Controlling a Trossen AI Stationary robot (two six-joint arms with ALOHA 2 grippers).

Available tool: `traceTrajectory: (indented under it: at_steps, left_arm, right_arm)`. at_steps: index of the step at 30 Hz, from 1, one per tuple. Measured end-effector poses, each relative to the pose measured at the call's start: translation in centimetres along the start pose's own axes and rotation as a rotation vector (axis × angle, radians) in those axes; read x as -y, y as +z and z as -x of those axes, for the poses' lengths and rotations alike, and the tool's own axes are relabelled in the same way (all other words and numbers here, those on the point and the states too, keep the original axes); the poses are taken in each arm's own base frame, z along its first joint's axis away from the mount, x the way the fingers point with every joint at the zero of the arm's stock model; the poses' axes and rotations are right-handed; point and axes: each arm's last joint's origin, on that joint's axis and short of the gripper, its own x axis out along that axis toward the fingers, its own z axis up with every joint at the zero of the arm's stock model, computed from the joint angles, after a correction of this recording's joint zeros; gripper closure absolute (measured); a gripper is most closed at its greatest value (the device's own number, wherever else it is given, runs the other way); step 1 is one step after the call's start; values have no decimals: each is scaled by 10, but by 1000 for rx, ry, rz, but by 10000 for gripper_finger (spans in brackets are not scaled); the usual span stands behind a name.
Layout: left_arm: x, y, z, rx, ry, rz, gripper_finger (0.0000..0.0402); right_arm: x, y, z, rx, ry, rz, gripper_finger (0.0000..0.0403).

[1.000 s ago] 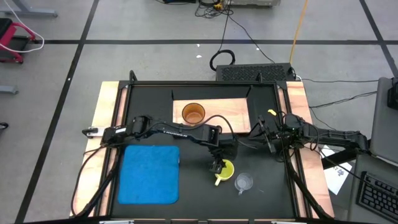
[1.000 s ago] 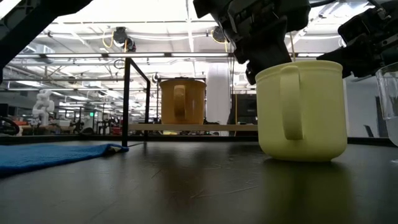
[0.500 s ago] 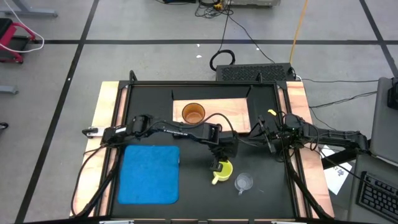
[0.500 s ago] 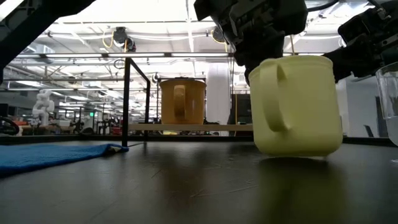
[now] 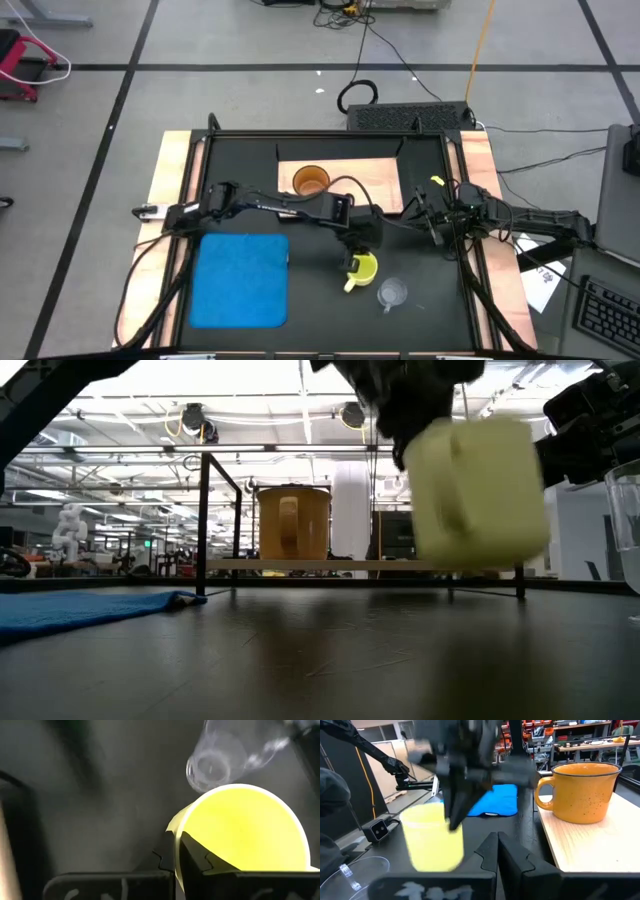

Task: Stack small to large cups/mugs on shelf
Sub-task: Put the yellow mug on the shelf

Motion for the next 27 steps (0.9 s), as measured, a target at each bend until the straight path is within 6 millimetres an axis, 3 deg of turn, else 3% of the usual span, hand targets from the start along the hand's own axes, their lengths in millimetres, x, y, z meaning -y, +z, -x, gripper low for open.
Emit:
traceTrajectory:
  at_steps: [16, 27]
  left_arm:
    - [-19, 13, 70, 106, 123, -7, 397]
    - [-12, 14, 127, 134, 207, 6, 397]
  right_arm:
    - [0, 0, 0, 4, 0, -8, 403]
    - [0, 0, 0, 3, 0, -14, 403]
